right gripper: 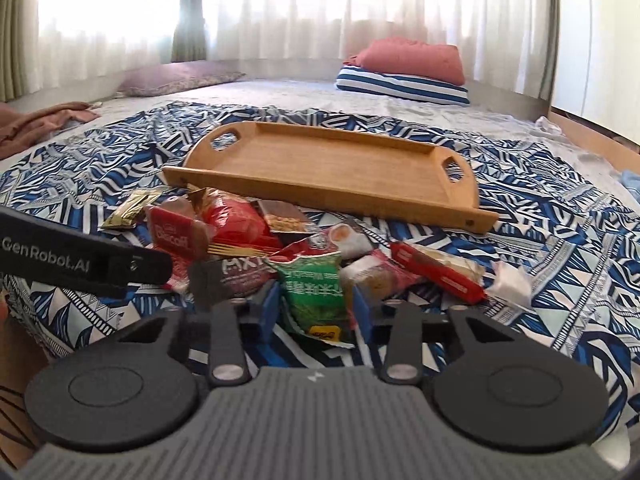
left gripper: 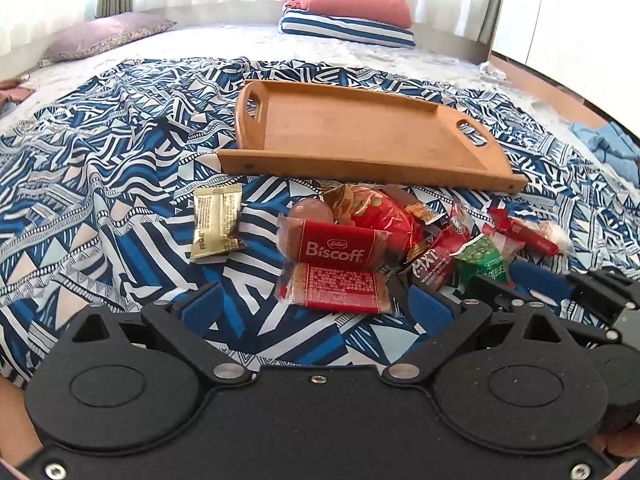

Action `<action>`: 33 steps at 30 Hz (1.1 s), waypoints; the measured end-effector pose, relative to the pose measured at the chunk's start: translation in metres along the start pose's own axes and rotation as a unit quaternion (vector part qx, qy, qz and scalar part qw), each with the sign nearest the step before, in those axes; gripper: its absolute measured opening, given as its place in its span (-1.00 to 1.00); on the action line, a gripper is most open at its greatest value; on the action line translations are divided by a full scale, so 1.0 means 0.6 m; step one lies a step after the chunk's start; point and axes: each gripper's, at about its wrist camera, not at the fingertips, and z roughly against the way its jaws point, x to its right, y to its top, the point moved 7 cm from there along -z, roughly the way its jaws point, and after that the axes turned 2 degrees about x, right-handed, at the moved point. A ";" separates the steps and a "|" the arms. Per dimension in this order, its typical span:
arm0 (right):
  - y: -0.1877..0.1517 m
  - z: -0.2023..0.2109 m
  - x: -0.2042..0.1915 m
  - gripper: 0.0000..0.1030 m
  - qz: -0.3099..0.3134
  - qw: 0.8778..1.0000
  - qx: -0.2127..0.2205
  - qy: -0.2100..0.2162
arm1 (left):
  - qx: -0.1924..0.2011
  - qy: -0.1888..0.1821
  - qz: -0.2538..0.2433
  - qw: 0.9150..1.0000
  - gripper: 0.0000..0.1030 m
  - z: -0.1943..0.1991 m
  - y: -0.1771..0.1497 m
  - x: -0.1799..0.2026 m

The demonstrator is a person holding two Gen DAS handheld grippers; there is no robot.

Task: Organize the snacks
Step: 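Grasp the green wasabi pea bag with the right gripper while the left grasps a red Biscoff packet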

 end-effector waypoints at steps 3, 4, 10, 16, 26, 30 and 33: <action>0.000 -0.005 -0.002 -0.15 -0.002 1.000 -0.002 0.005 | 0.005 0.008 0.004 1.000 0.87 0.001 -0.002 -0.004; 0.001 -0.007 -0.002 -0.12 -0.003 1.000 -0.001 0.005 | 0.006 0.011 0.003 1.000 0.87 0.001 -0.002 -0.005; 0.006 -0.023 -0.002 0.11 0.000 1.000 0.003 0.013 | 0.003 0.016 -0.005 1.000 0.83 0.002 -0.009 -0.009; 0.006 -0.025 -0.002 -0.19 -0.010 1.000 0.002 0.022 | 0.005 0.017 -0.011 1.000 0.73 0.001 -0.011 -0.005; 0.001 0.005 0.018 -0.22 -0.033 0.999 0.000 0.002 | 0.010 0.025 -0.080 0.996 0.65 -0.009 -0.018 0.032; -0.004 0.012 0.027 -0.22 -0.044 0.999 -0.002 -0.003 | 0.008 0.023 -0.094 0.995 0.63 -0.018 -0.021 0.044; -0.009 0.015 0.032 -0.22 -0.048 0.999 -0.004 -0.006 | 0.024 0.055 -0.112 0.992 0.53 -0.021 -0.020 0.047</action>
